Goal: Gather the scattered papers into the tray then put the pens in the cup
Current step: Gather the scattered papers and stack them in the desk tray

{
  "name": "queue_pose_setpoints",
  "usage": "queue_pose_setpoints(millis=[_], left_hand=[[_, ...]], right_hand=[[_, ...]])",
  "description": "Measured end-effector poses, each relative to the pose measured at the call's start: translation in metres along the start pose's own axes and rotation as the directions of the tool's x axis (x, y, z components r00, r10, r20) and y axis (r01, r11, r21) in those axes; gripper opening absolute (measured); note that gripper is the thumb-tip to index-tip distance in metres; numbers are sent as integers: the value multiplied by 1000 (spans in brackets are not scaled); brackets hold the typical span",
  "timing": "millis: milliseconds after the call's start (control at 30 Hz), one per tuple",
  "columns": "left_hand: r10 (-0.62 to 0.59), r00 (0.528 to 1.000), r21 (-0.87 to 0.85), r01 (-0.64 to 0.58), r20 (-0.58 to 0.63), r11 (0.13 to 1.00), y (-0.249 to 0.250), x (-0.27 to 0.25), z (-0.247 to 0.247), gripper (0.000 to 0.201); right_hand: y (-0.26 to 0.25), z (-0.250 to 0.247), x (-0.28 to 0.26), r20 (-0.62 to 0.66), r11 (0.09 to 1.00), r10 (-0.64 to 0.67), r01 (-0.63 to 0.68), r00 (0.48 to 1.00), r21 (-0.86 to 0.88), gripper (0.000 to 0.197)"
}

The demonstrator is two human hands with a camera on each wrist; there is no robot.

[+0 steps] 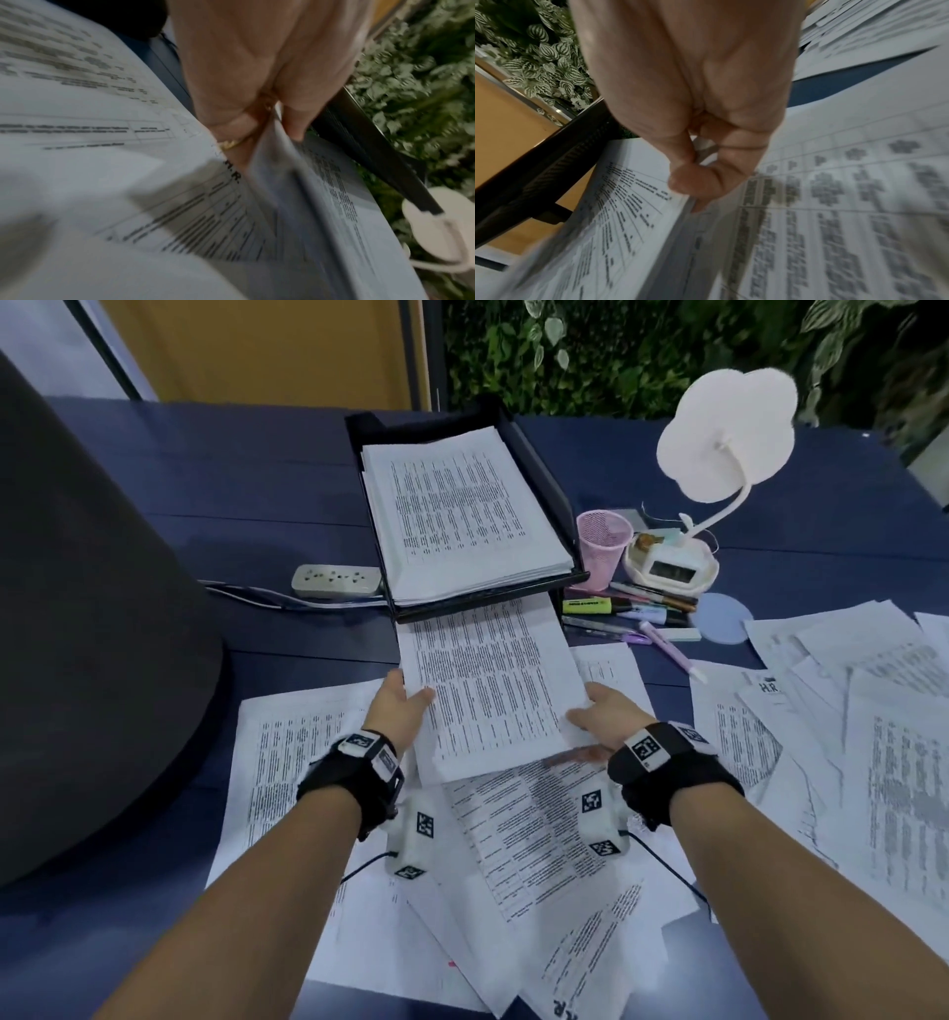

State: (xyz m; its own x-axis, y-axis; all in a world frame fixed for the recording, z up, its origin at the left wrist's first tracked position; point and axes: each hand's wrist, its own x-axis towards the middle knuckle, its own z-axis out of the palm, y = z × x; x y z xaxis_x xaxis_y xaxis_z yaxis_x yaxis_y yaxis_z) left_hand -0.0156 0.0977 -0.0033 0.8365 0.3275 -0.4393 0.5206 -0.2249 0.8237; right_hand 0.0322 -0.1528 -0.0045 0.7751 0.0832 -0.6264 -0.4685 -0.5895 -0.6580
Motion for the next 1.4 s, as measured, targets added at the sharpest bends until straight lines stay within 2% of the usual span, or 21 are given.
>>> queue_pose_setpoints(millis=[67,133,200,233,300,367,467,633,700,767,800,867,933,1000,1033,1133,1200,1300,1367,1400], left_hand=[[-33,999,-131,37,38,991,4,9,-3,49],[-74,986,-225,107,150,968,4,15,-8,40],[-99,963,-157,141,249,977,5,22,-15,39],[-100,962,-113,133,253,985,6,26,-18,39],[-80,982,-64,92,172,994,9,37,-21,40],[-36,999,-32,36,16,999,15,47,-19,47],[70,986,73,-59,-151,996,25,62,-12,55],[208,952,223,-158,-223,962,32,80,-11,22],[239,935,226,-181,-261,957,33,82,-11,20],[290,910,272,-210,-297,939,33,82,-9,19],[332,895,302,-242,-297,922,32,83,-7,19],[409,890,421,-298,-202,857,25,85,-3,23],[456,889,621,-336,-39,709,15,85,-1,23],[554,831,750,-391,40,533,10,85,0,17],[586,809,801,-384,51,460,10,84,-1,14],[516,849,918,-287,111,275,14,78,-4,23],[482,864,932,-283,144,228,16,79,-6,29],[404,892,926,-309,203,218,14,75,-5,36],[383,892,907,-348,242,239,12,69,-5,35],[400,885,881,-370,238,293,9,64,-7,38]], right_hand=[[-14,1,6,-26,997,-23,25,999,80,28],[-26,0,19,-68,996,-56,60,996,61,29],[-35,-3,31,-85,996,-80,84,993,39,31],[-40,-3,37,-96,995,-85,90,992,49,30],[-48,-2,47,-108,987,-73,87,991,133,26],[-58,1,52,-136,954,-22,62,990,293,27],[-67,4,67,-185,910,25,55,982,411,30],[-76,3,89,-209,791,81,64,975,608,39],[-82,3,96,-175,665,149,33,973,746,39],[-84,3,102,-142,588,138,34,980,808,24],[-85,1,104,-96,507,127,19,987,862,21],[-86,3,109,-94,467,138,19,986,884,16],[-86,7,113,-210,549,135,103,968,829,19],[-81,9,120,-249,594,136,122,959,795,31],[-80,10,121,-278,661,126,128,952,740,33],[-75,8,125,-350,901,33,124,936,416,32],[-73,4,122,-379,972,-17,104,925,211,30],[-66,2,118,-409,986,-114,154,905,66,26],[-58,3,114,-417,976,-145,199,897,89,21],[-53,4,110,-421,968,-140,212,896,131,24]])
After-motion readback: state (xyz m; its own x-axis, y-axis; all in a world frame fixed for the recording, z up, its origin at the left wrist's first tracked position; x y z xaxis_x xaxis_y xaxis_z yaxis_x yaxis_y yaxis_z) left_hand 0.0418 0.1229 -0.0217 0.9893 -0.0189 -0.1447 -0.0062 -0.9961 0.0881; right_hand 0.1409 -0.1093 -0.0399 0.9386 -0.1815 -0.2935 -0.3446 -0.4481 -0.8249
